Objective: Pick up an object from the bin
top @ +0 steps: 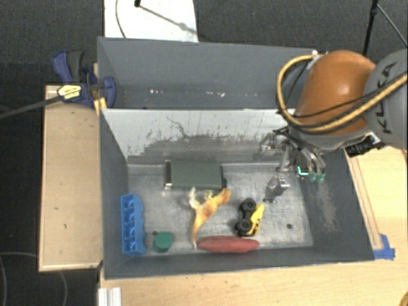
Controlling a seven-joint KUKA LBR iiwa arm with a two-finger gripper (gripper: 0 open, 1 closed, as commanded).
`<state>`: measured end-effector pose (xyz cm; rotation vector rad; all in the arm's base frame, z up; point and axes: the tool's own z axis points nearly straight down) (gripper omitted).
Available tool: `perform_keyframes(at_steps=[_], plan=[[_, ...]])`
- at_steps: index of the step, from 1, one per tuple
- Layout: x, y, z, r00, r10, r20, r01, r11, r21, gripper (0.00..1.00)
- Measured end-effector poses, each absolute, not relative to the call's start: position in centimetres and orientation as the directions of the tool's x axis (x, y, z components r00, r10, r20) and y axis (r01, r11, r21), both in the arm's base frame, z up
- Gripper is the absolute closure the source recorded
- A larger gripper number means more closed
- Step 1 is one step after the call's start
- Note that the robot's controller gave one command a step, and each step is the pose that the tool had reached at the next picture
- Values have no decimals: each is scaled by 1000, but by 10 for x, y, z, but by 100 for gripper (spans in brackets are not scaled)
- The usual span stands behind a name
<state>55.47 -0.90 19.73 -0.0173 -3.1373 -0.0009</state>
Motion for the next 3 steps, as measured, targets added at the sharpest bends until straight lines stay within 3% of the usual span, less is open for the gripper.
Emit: perform_keyframes(at_steps=[1,2,3], plan=[[556,-9,201,-1000,11,-3,11,1000,1,0],[558,5,171,-998,-61,-10,-61,998,-2,0],[558,21,111,-955,-297,-6,-297,955,-1,0]])
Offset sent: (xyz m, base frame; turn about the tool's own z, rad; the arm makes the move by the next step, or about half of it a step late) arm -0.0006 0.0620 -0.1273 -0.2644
